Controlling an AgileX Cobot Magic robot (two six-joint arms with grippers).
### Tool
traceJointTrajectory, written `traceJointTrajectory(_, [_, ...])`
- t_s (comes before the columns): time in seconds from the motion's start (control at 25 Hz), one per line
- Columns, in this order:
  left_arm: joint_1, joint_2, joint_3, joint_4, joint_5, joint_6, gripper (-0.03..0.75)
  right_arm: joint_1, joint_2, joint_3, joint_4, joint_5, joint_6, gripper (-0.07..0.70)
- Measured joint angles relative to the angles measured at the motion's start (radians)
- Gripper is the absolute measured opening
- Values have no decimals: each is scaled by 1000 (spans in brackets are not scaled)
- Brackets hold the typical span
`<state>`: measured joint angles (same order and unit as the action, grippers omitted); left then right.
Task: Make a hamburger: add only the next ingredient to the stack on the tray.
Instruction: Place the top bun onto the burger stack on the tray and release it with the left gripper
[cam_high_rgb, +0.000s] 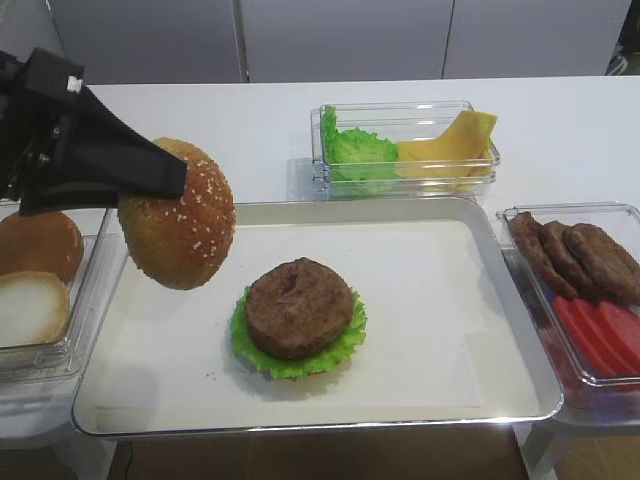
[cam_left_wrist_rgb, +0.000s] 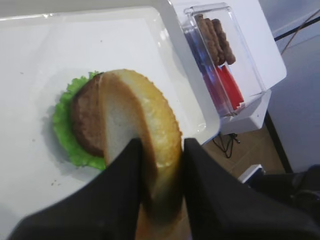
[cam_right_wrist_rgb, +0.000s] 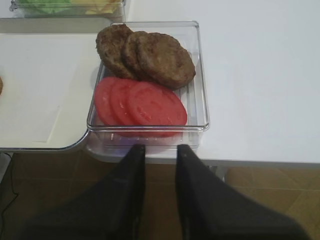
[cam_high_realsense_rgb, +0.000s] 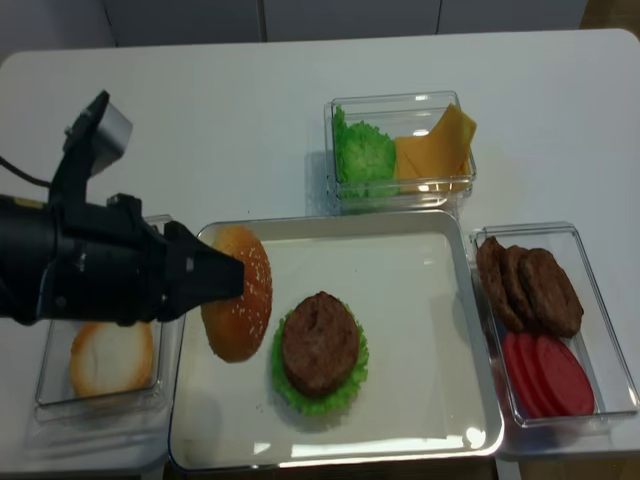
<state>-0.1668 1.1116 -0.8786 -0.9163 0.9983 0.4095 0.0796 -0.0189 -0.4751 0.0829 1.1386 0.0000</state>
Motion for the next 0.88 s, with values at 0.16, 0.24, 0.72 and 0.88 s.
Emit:
traceJointTrajectory(0.16, [0,0,0,-65,10,0,183,0,0,0,0,0,0,180])
traceJointTrajectory(0.24, [0,6,0,-108,10,25,183,0,0,0,0,0,0,180])
traceJointTrajectory(0.72, [20,262,0,-444,177,305,183,0,0,0,0,0,0,180])
traceJointTrajectory(0.88, [33,327,0,-471,181,348,182,0,0,0,0,0,0,180])
